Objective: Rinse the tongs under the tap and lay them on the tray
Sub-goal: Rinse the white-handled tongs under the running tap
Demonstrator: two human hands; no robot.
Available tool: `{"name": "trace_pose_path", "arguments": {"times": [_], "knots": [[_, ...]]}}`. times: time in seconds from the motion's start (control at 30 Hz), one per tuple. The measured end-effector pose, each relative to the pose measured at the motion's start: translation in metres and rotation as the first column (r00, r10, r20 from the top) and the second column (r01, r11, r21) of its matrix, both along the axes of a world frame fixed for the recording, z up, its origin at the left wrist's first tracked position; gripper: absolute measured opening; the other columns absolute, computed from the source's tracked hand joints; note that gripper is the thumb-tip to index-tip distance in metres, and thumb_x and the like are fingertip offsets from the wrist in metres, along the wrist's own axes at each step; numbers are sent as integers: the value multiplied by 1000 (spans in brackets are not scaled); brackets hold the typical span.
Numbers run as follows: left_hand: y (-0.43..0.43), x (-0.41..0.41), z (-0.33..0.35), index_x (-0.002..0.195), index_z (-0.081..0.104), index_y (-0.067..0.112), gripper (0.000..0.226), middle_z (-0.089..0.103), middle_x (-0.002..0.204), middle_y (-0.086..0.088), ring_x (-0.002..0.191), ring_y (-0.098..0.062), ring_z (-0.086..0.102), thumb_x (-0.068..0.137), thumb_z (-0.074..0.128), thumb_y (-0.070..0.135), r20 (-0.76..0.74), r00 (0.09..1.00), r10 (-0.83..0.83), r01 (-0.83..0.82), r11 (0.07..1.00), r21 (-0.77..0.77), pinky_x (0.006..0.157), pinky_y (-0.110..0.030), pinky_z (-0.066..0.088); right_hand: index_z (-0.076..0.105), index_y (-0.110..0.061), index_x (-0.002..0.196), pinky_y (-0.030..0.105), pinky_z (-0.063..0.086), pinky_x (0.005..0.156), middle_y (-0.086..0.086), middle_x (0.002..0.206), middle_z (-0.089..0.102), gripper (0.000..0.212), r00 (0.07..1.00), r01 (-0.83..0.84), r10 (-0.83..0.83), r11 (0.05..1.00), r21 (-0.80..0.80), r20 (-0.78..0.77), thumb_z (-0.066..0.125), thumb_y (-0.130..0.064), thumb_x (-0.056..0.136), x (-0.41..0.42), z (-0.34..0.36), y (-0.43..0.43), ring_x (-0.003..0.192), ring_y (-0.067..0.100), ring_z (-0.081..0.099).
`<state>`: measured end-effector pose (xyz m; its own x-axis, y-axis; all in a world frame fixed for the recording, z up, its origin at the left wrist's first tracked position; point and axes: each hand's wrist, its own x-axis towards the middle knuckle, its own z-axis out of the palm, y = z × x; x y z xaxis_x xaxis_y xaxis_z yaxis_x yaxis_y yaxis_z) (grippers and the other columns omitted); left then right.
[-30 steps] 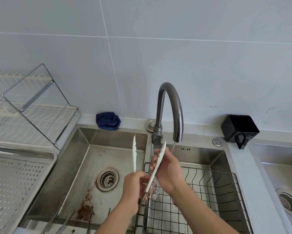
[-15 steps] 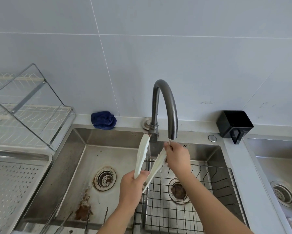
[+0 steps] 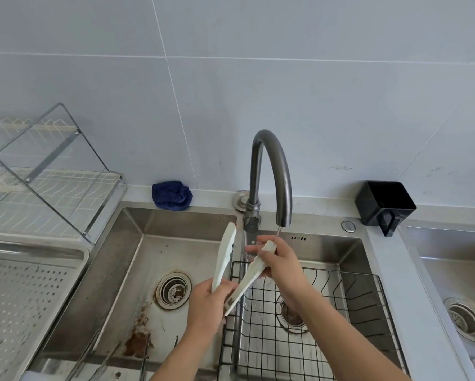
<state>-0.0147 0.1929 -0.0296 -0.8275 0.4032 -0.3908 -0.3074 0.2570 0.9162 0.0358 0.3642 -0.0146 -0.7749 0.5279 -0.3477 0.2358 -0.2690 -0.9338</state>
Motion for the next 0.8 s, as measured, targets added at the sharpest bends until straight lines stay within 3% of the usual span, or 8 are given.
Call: {"name": "trace_pose_path", "arguments": {"times": [0.13,0.23,0.33,0.43,0.57,0.63,0.7,0.8], "knots": [[-5,0,5,66,76,14,26,55,52,-6,50,-12,48,83,68,32,-195,979,-65,53,996,-69,49,-26,38,68,-5,97,41,63,53,8,78,80,26,992,106,-117,977,186,53,51,-21,107,2,5,8,68,27,77],[-14,-3,8,62,70,14,42,47,46,7,46,-7,40,75,55,51,-403,908,-116,28,976,-218,50,-31,35,68,-15,101,34,58,45,7,75,77,17,993,31,-59,967,251,104,54,-23,106,3,6,1,56,21,72],[-29,-14,9,50,53,23,36,45,46,11,43,-10,37,78,54,47,-518,830,-207,17,938,-347,46,-29,30,69,-20,99,24,45,38,5,62,67,18,980,-87,24,947,311,200,53,-27,105,5,2,-5,41,12,57],[-38,-25,13,50,46,29,31,44,46,8,45,-9,40,78,55,39,-557,785,-272,6,902,-432,46,-30,32,66,-7,81,28,41,44,4,55,59,42,960,-99,-32,892,440,279,50,-36,107,1,0,-5,41,13,49],[-38,-31,20,61,57,25,24,57,56,4,55,-18,54,78,49,41,-584,746,-322,-7,872,-490,52,-34,42,71,-10,91,24,36,37,4,58,55,28,997,-2,-5,996,85,78,52,-23,105,3,2,-12,41,12,45],[-39,-35,23,62,52,26,20,50,53,8,51,-16,48,77,48,39,-631,691,-352,-24,862,-507,47,-29,34,74,-17,100,26,41,38,3,65,58,22,998,-60,59,998,-16,-13,52,-11,100,9,4,-13,46,15,49],[-36,-36,27,62,44,32,16,41,49,12,47,-11,39,76,50,38,-661,644,-386,-32,849,-528,45,-24,25,73,-19,96,26,41,36,3,63,59,22,998,-58,57,995,85,13,52,-13,102,11,3,-11,44,14,49],[-30,-34,28,59,43,33,19,34,46,15,43,-3,32,75,51,38,-696,599,-396,-31,857,-514,43,-21,20,62,-18,69,24,37,35,-1,51,59,41,980,8,-95,899,438,176,50,-30,106,9,0,-5,36,8,45]]}}
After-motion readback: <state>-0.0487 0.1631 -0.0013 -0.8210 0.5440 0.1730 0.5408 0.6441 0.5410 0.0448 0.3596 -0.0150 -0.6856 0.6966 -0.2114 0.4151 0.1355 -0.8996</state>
